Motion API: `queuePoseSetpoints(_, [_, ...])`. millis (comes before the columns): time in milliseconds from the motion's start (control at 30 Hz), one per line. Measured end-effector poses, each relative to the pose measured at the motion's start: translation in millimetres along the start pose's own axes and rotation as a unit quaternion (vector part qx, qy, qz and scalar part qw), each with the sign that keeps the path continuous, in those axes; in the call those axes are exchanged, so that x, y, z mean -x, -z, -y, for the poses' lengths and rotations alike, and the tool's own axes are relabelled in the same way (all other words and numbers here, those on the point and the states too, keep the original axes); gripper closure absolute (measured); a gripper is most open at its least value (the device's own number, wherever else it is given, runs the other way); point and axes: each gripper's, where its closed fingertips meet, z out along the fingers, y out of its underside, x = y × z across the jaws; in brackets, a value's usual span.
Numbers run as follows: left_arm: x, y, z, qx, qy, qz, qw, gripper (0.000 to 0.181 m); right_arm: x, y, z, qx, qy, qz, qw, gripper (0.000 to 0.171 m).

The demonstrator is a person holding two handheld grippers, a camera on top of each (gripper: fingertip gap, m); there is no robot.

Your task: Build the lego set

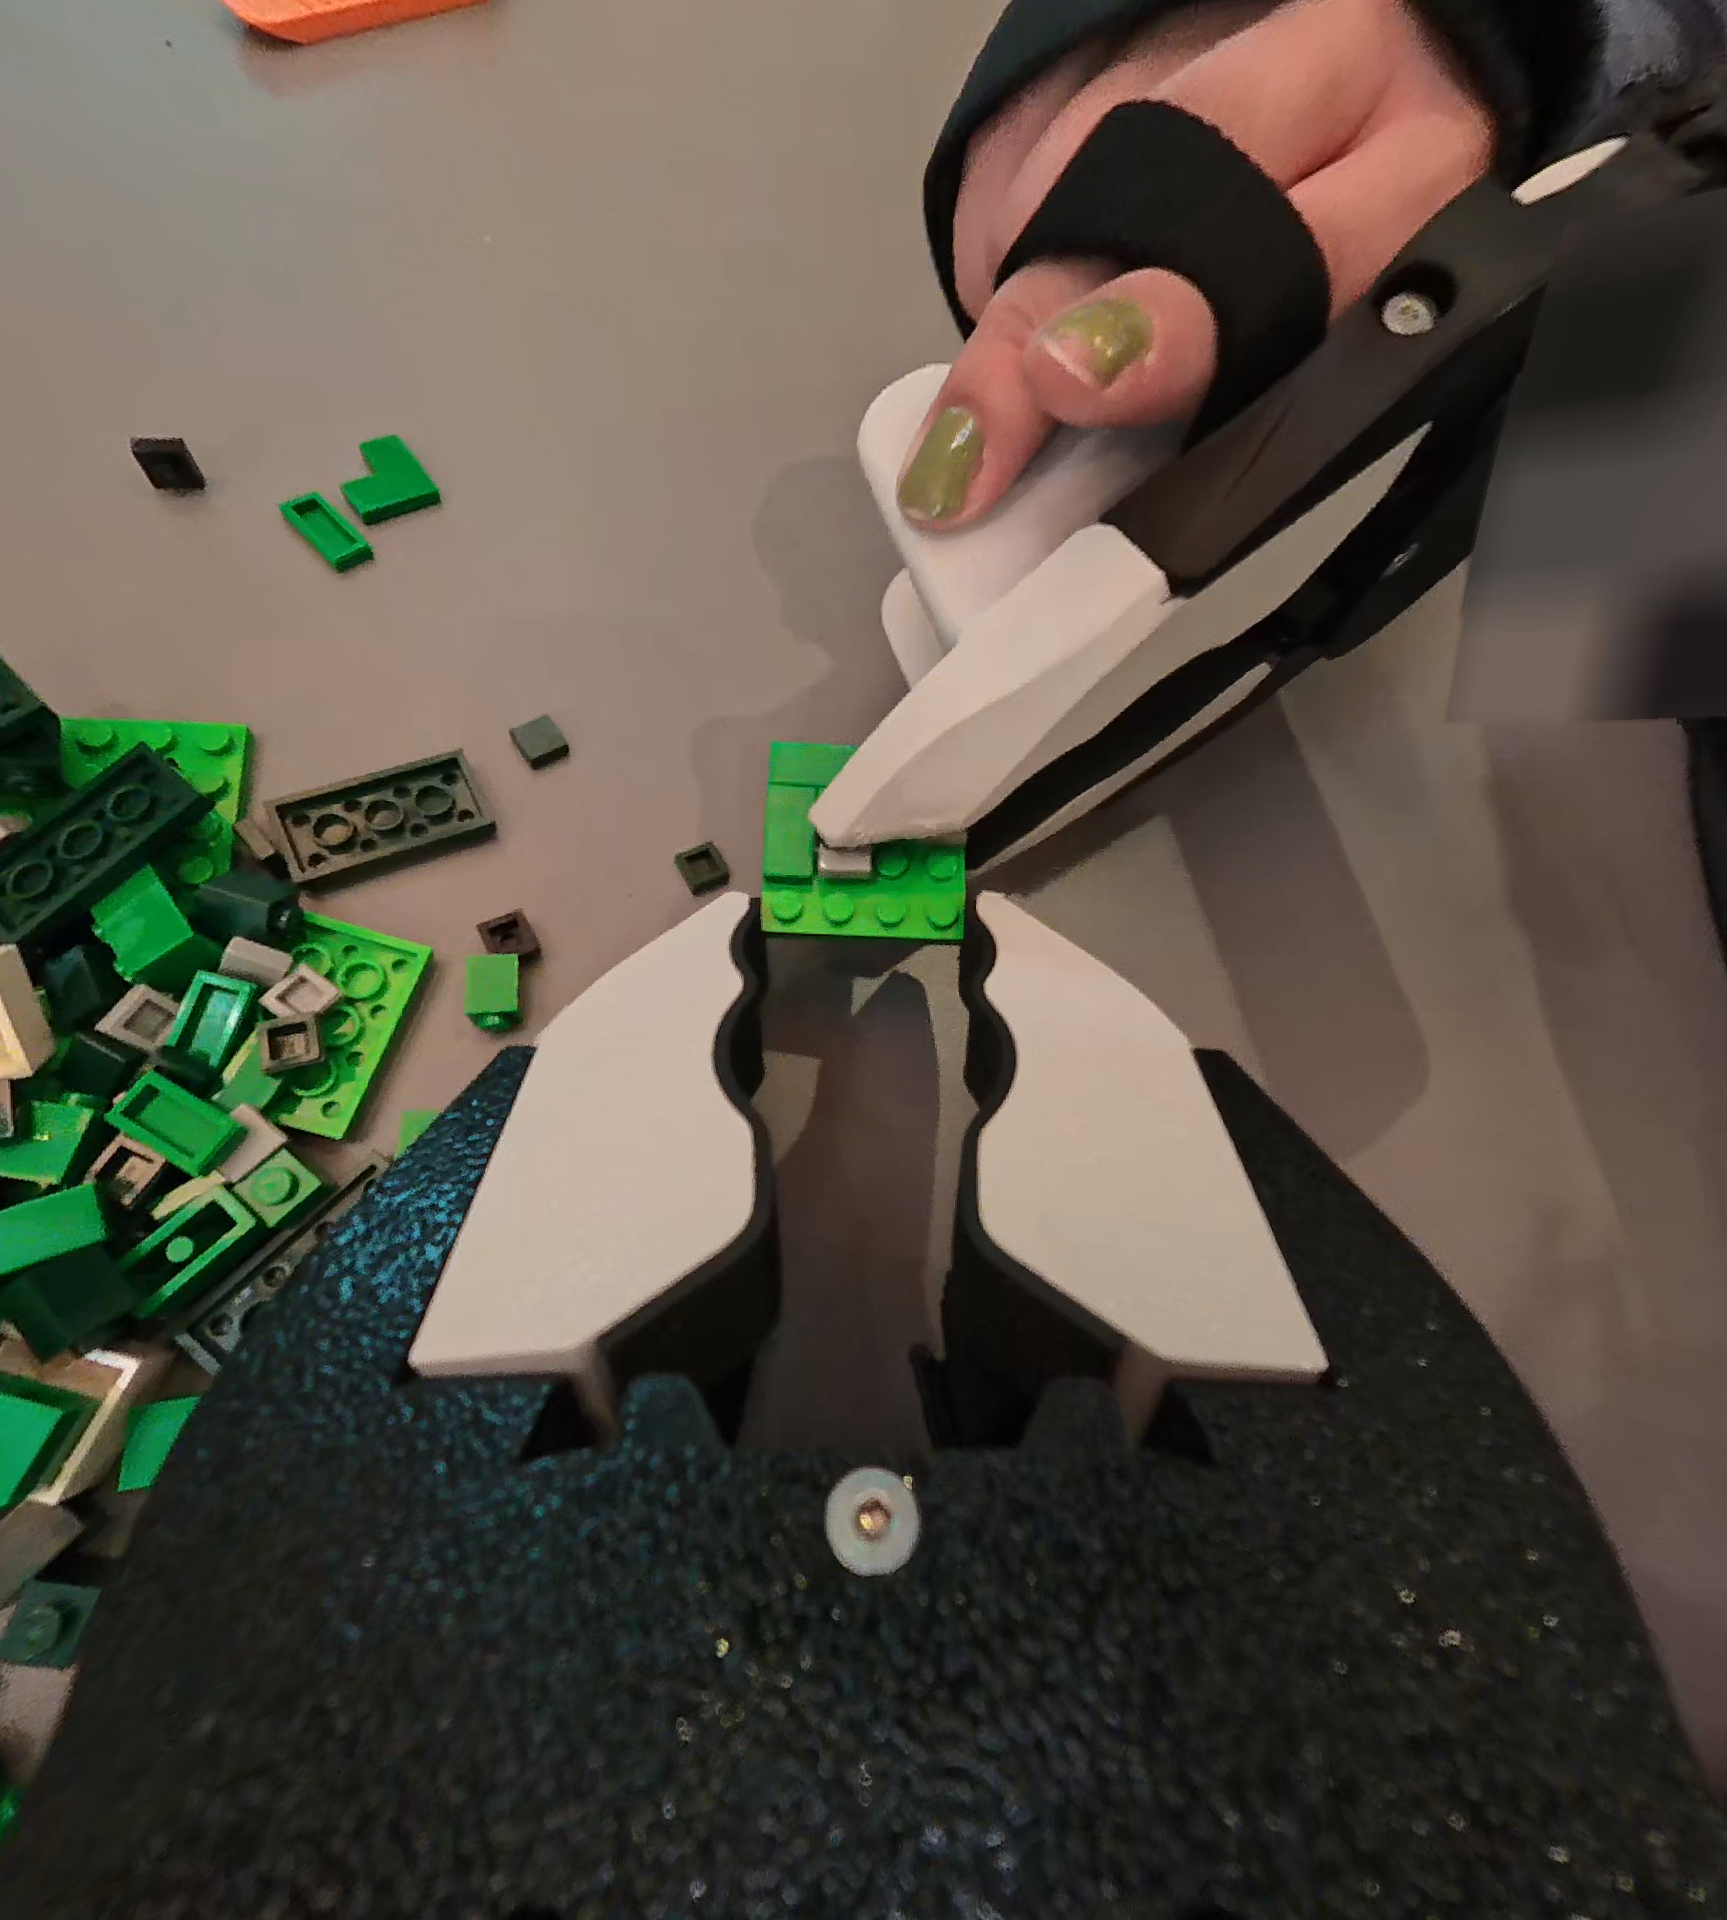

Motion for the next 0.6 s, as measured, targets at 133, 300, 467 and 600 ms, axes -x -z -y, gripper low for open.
queuePoseSetpoints(133, [-0.7, -1.5, -0.4, 0.002, -0.001, -0.001, 1.000, 0.146, -1.4, 0.7, -0.7, 0.017, 0.045, -0.015, 0.999, 0.162])
queuePoseSetpoints(300, [-2.0, -4.9, -3.2, 0.013, 0.003, -0.006, 1.000, 0.146, 0.9, 1.4, -1.3, 0.027, 0.105, -0.008, 0.994, 0.164])
queuePoseSetpoints(467, [-4.5, -5.7, -0.7, 0.006, 0.004, -0.014, 1.000, 0.146, 0.1, 3.8, -1.6, 0.019, 0.112, 0.010, 0.994, 0.164])
queuePoseSetpoints(600, [-3.9, 1.9, 21.9, -0.061, -0.016, 0.003, 0.998, 0.146, -10.6, 9.3, -7.2, -0.008, -0.003, 0.020, 1.000, 0.164])
